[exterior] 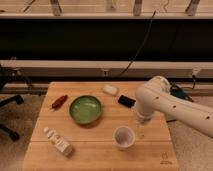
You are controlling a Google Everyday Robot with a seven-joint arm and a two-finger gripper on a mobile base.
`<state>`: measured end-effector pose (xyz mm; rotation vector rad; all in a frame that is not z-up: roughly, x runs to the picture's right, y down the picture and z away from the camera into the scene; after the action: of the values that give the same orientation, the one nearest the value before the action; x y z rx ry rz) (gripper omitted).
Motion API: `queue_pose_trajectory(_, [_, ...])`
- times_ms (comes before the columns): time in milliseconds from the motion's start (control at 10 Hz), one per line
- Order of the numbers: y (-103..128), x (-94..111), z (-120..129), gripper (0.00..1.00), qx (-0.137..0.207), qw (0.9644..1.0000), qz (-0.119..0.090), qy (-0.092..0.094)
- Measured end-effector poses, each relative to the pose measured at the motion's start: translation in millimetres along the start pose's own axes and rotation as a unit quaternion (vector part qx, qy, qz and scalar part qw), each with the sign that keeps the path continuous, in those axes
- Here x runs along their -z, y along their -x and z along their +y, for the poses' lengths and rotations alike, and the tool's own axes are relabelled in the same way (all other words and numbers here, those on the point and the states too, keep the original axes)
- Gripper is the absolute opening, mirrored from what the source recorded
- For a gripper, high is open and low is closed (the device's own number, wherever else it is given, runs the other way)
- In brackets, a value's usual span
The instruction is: Place the ceramic cup in the ceramic bowl
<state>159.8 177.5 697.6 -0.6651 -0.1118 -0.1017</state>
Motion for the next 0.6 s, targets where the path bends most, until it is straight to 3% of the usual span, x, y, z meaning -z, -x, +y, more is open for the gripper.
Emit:
queue_pose_trajectory(300, [18.0,13.5,-1.8,0.8,0.006,0.9998,-0.017,-0.006])
queue_pose_trajectory(600, [41.7,3.7,-3.9,0.8,0.013,0.9994,-0.032,-0.006])
